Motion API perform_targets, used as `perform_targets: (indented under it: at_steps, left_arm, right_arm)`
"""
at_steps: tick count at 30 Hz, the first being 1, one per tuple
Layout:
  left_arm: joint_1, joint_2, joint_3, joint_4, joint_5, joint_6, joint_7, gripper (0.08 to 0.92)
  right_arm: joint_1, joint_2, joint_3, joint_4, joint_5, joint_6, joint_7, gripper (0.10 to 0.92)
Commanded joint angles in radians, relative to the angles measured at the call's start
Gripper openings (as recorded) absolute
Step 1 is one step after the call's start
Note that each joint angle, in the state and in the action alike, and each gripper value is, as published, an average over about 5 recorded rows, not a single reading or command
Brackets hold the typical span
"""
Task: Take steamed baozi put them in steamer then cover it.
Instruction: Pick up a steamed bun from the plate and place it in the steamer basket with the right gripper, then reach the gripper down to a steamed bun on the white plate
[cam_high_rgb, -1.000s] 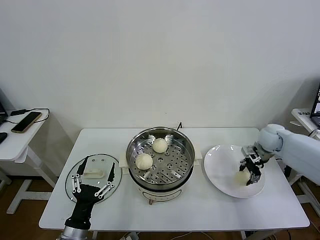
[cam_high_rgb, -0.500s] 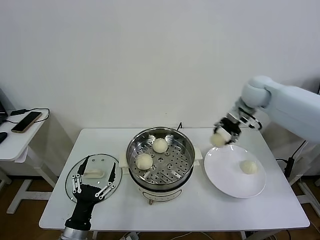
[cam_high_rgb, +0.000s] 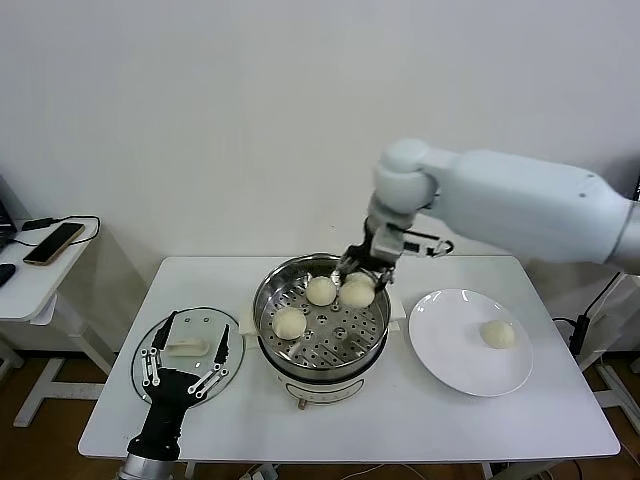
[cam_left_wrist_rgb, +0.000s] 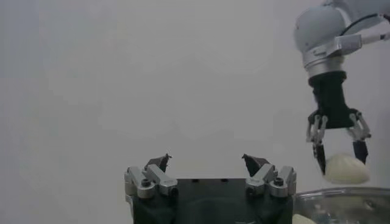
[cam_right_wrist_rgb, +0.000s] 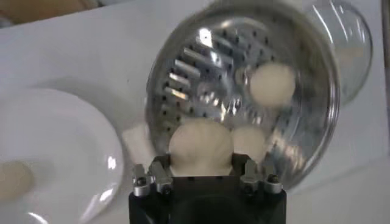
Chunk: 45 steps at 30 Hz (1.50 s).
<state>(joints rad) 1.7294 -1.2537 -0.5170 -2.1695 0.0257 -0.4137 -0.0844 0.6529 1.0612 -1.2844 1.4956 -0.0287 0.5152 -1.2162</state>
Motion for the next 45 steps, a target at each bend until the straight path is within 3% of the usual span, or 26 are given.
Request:
perform_targets:
  at_steps: [1, 24, 31, 35, 39, 45]
  left_arm:
    - [-0.001, 0.000, -0.002, 0.004, -0.001, -0.002, 0.000, 0.823]
    - [-0.005, 0.000, -0.009, 0.010, -0.004, -0.011, -0.006, 0.823]
    - [-0.008, -0.001, -0.008, 0.011, -0.004, -0.010, -0.006, 0.823]
    - [-0.010, -0.001, -0.006, 0.012, -0.004, -0.008, -0.006, 0.823]
    - [-0.014, 0.000, -0.004, 0.013, -0.004, -0.007, -0.006, 0.823]
    - [-0.021, 0.002, 0.003, 0.020, -0.003, -0.006, -0.006, 0.823]
  right_arm:
    - [-0.043, 0.099, -0.031, 0.061, -0.051, 0.074, -0.002, 0.687]
    - [-0.141, 0.148, -0.031, 0.022, -0.133, 0.134, -0.025, 0.707]
    - [-0.143, 0.136, 0.007, 0.018, -0.173, 0.148, 0.002, 0.807]
    - [-0.129, 0.107, 0.060, 0.013, -0.175, 0.142, -0.007, 0.822]
    - [-0.104, 0.033, 0.131, -0.020, -0.116, 0.072, -0.051, 0.823]
    - [-0.084, -0.135, 0.218, -0.171, 0.063, -0.216, -0.066, 0.823]
